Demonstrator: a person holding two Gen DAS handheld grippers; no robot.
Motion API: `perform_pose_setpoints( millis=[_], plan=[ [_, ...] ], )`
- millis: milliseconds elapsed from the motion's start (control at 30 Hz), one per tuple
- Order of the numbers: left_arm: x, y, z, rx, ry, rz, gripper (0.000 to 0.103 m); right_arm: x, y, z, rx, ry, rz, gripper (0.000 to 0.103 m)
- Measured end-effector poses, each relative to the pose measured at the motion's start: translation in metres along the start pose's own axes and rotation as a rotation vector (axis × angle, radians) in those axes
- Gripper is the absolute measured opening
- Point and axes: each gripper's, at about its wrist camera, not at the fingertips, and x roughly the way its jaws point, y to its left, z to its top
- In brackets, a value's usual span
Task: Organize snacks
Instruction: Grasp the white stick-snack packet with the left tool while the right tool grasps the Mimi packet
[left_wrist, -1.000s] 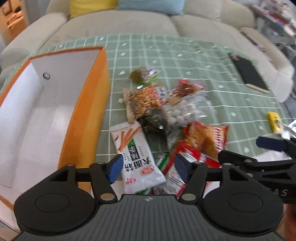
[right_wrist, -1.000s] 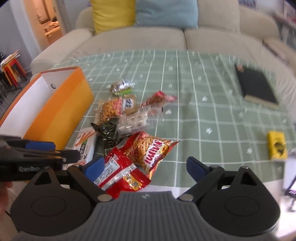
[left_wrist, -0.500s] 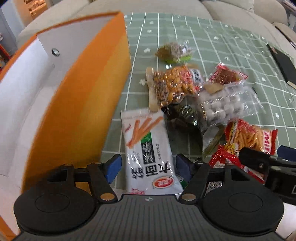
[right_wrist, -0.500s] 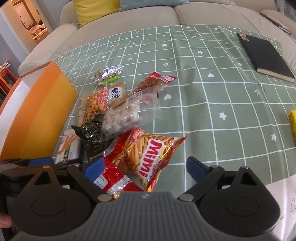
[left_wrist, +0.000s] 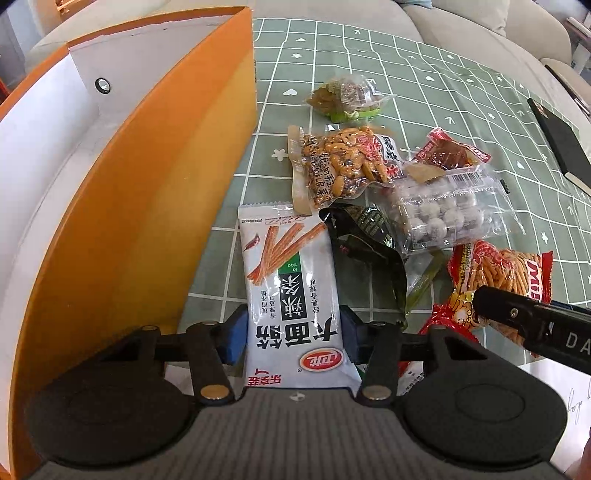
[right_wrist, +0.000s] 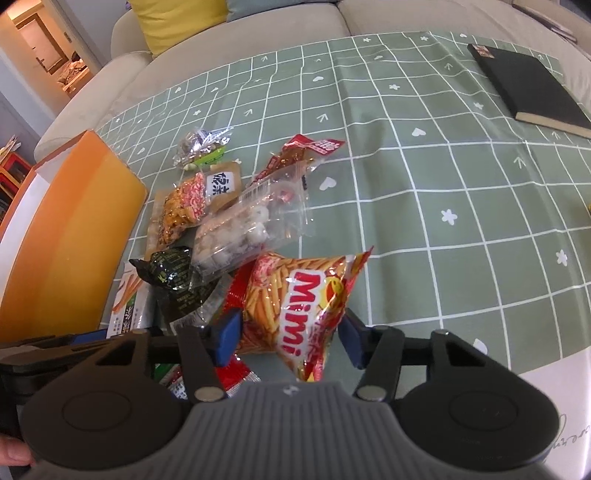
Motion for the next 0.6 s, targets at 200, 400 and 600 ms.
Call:
perform_pose_setpoints(
  millis=[200, 400, 600],
  plan=[
    [-0.009, 0.004, -0.002, -0.003, 0.0, -0.037, 0.055, -0.007, 0.006, -0.003, -0.039, -0.012, -0.023, 0.045],
    [-0.026, 0.002, -0.009, 0.029, -0.02, -0.074, 0.055, -0.024, 0.014, -0.008, -0.074, -0.033, -0.035, 0.043],
    [-0.051, -0.003, -0.018, 0.097, -0.068, -0.101, 0.054, -0.05, 0.029, -0.019, -0.165, -0.102, -0.047, 0.043]
  ],
)
